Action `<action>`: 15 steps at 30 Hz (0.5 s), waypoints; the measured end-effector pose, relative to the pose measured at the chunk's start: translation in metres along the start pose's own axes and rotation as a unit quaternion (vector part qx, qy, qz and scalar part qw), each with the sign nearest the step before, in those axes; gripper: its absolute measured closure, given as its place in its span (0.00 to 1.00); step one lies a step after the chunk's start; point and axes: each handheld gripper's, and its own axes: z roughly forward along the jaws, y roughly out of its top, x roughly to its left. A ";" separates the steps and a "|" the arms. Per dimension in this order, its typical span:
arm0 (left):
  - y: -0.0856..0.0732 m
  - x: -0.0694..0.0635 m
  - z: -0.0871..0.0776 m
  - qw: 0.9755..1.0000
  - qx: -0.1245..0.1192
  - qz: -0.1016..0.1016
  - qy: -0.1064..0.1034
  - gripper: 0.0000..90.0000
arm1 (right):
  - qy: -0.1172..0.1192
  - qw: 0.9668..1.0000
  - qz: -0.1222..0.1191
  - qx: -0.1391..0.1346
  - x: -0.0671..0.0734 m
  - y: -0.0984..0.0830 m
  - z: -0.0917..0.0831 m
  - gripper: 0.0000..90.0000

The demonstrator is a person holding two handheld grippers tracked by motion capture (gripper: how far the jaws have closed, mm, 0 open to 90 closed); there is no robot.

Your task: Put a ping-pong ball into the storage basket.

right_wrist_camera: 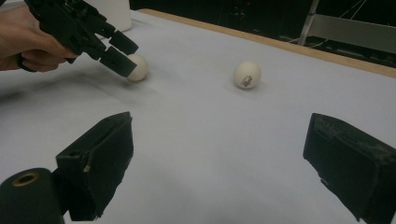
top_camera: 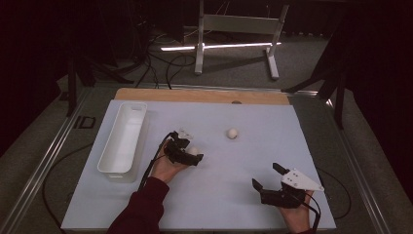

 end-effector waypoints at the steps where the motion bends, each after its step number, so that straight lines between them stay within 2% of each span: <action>1: 0.000 0.000 0.000 1.000 0.003 0.001 0.000 0.21 | 0.000 1.000 -0.001 0.000 0.000 0.000 0.000 0.09; 6: 0.001 0.000 0.003 1.000 0.007 0.002 -0.003 0.29 | -0.001 1.000 0.000 0.000 0.000 0.000 0.000 0.09; 10: 0.001 0.000 0.005 1.000 0.014 0.011 -0.001 0.36 | -0.002 1.000 0.001 0.001 0.000 0.000 0.000 0.09; 15: 0.001 0.000 0.007 1.000 0.021 0.014 0.001 0.40 | -0.001 1.000 0.001 0.000 0.000 0.000 0.000 0.09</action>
